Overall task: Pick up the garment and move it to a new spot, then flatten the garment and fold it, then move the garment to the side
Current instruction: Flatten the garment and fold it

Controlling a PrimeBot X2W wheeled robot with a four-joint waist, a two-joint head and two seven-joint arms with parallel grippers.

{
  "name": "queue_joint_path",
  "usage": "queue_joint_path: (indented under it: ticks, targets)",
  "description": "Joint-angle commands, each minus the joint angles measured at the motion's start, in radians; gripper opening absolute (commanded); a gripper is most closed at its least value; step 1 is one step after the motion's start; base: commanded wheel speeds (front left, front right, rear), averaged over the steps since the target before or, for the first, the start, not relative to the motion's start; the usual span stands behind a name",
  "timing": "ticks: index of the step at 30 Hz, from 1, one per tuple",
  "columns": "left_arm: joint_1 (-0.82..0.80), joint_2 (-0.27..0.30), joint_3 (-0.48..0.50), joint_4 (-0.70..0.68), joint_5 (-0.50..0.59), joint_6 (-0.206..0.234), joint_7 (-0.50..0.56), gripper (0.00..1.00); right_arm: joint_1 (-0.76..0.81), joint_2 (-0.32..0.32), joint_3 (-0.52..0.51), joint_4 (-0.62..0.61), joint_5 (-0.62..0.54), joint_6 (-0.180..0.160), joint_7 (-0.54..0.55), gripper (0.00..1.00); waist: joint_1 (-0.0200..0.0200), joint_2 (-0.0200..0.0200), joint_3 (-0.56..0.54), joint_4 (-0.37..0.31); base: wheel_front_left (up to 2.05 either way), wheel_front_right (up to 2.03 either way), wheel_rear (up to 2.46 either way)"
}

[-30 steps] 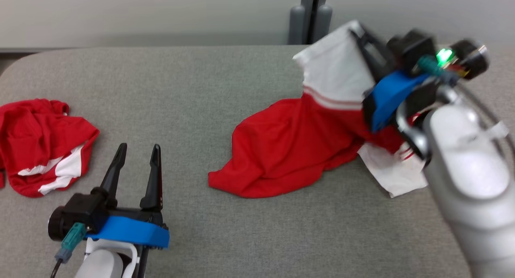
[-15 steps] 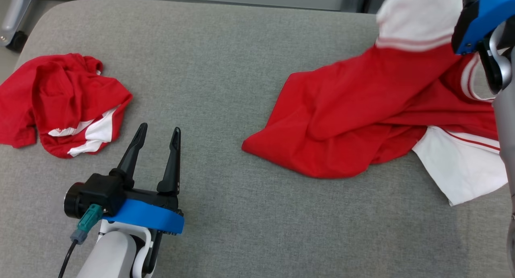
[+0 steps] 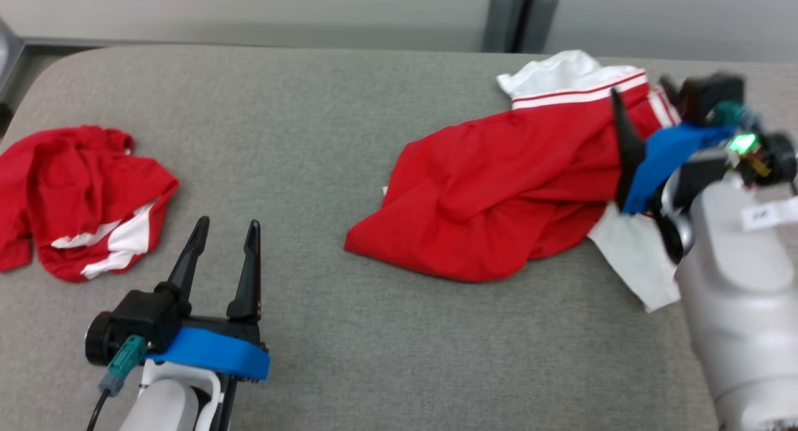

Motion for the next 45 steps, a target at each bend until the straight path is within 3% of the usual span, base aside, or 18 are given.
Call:
queue_joint_path:
  ticks: [1, 7, 17, 22, 31, 32, 34, 40, 45]
  targets:
    - [0.006, 0.005, 0.008, 0.000, -0.003, 0.004, -0.005, 1.00, 0.022, 0.003, 0.002, -0.010, 0.013, 0.000, 0.002, 1.00, 0.0000, 0.0000, -0.034, -0.036, 0.00, 0.00, 0.00]
    - [0.058, 0.012, 0.018, -0.011, -0.008, 0.023, -0.005, 1.00, 0.269, 0.040, -0.008, -0.158, 0.051, 0.000, 0.062, 1.00, 0.0000, 0.0000, -0.086, -0.089, 0.00, 0.00, 0.00]
    - [0.098, 0.019, 0.018, -0.031, -0.022, 0.031, -0.004, 1.00, 0.566, 0.090, -0.166, -0.442, 0.050, 0.000, 0.196, 1.00, 0.0000, 0.0000, -0.106, -0.099, 0.00, 0.00, 0.00]
    - [0.085, 0.022, 0.010, -0.040, -0.023, 0.028, 0.001, 1.00, 0.570, 0.088, -0.180, -0.430, 0.096, 0.000, 0.248, 1.00, 0.0000, 0.0000, -0.081, -0.082, 0.00, 0.00, 0.00]
    - [0.057, 0.023, 0.002, -0.040, -0.021, 0.023, 0.004, 1.00, 0.475, 0.088, -0.241, -0.279, 0.048, 0.000, 0.277, 1.00, 0.0000, 0.0000, -0.044, -0.046, 0.00, 0.00, 0.00]
    - [0.055, 0.023, 0.002, -0.038, -0.022, 0.023, 0.004, 1.00, 0.467, 0.088, -0.242, -0.260, 0.035, 0.000, 0.278, 0.77, 0.0000, 0.0000, -0.044, -0.044, 0.00, 0.00, 0.00]
    - [0.053, 0.021, 0.002, -0.034, -0.025, 0.025, 0.003, 1.00, 0.460, 0.089, -0.247, -0.228, 0.021, 0.000, 0.277, 0.00, 0.0000, 0.0000, -0.046, -0.040, 0.00, 0.00, 0.00]
    - [0.076, 0.024, 0.009, -0.027, -0.032, 0.033, 0.001, 1.00, 0.468, 0.089, -0.214, -0.189, 0.045, 0.000, 0.267, 0.00, 0.0000, 0.0000, -0.068, -0.061, 0.00, 0.00, 0.00]
    - [0.097, 0.023, 0.008, -0.025, -0.036, 0.038, 0.000, 1.00, 0.537, 0.087, -0.204, -0.306, 0.084, 0.000, 0.282, 0.00, 0.0000, 0.0000, -0.108, -0.085, 0.00, 0.00, 0.00]
